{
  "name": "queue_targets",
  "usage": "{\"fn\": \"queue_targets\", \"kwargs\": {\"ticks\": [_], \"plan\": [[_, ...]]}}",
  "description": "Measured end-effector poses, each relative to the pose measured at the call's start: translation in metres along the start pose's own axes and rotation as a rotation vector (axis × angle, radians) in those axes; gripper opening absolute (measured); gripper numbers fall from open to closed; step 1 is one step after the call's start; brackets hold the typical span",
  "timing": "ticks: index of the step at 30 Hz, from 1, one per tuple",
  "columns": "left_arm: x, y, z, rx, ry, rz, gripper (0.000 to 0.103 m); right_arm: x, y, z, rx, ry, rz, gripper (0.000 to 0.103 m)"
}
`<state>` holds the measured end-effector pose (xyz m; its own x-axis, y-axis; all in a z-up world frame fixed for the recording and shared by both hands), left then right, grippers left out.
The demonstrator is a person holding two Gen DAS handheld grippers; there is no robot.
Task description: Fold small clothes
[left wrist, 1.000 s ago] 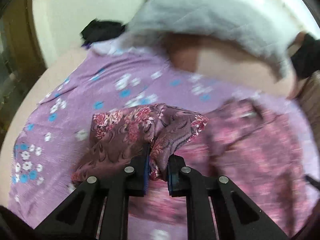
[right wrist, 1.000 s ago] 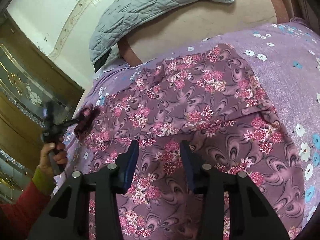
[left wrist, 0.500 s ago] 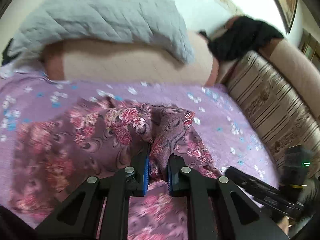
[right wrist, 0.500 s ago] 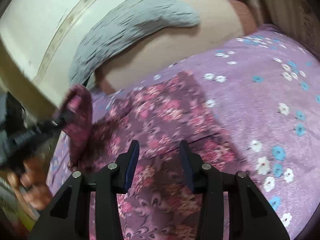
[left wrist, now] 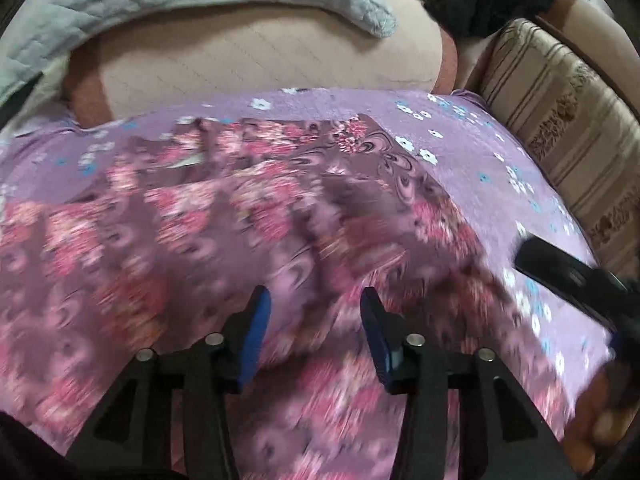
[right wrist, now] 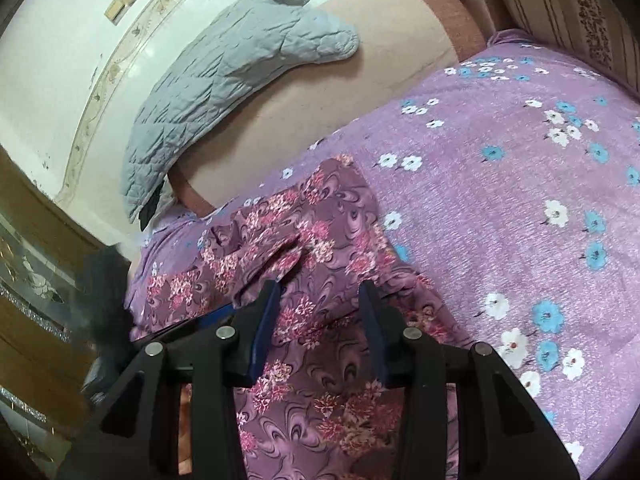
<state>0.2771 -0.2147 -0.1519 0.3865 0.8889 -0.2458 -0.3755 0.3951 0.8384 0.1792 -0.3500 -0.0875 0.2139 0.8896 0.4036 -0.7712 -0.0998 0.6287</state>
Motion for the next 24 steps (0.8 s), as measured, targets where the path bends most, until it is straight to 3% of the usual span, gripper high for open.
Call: {"fn": "queue_targets", "kwargs": {"ticks": [4, 7, 10, 14, 16, 17, 18, 21, 24], "plan": [[0.053, 0.057, -0.024, -0.042, 0.067, 0.084, 0.058, 0.011, -0.015, -0.006, 0.030, -0.019, 0.055, 0.054], [0.119, 0.096, -0.040, -0.113, 0.134, 0.272, 0.058, 0.016, -0.032, 0.000, 0.030, -0.027, 0.072, 0.055], [0.175, 0.101, -0.052, -0.121, 0.224, 0.390, 0.058, 0.020, -0.058, 0.007, 0.056, -0.020, 0.052, 0.055], [0.225, 0.072, -0.060, -0.035, 0.343, 0.415, 0.056, 0.019, -0.098, 0.003, 0.154, -0.005, -0.015, 0.055], [0.231, 0.059, -0.054, -0.023, 0.374, 0.391, 0.054, 0.022, -0.109, 0.003, 0.165, 0.009, -0.010, 0.044], [0.230, 0.054, -0.050, -0.033, 0.377, 0.387, 0.054, 0.027, -0.111, 0.005, 0.163, 0.030, -0.005, 0.021], [0.229, 0.050, -0.044, -0.046, 0.376, 0.391, 0.054, 0.031, -0.113, 0.009, 0.166, 0.049, 0.000, 0.016], [0.233, 0.043, -0.040, -0.049, 0.377, 0.405, 0.056, 0.051, -0.100, 0.035, 0.115, 0.130, 0.014, 0.012], [0.237, 0.050, -0.035, -0.068, 0.391, 0.455, 0.054, 0.065, -0.052, 0.075, -0.077, 0.202, 0.035, 0.012]]}}
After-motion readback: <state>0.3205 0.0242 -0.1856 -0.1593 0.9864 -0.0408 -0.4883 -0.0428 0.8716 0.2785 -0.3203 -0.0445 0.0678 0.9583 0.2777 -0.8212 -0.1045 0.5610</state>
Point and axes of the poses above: each gripper's, at about its wrist camera, not at the fingertips, and y roughly against the way its jaws point, x to its left, z to its top, the point moved 6 cm from there along -y, roughly the way its jaws point, and after that the axes turned 12 degrees about y, right-handed, at the moved point
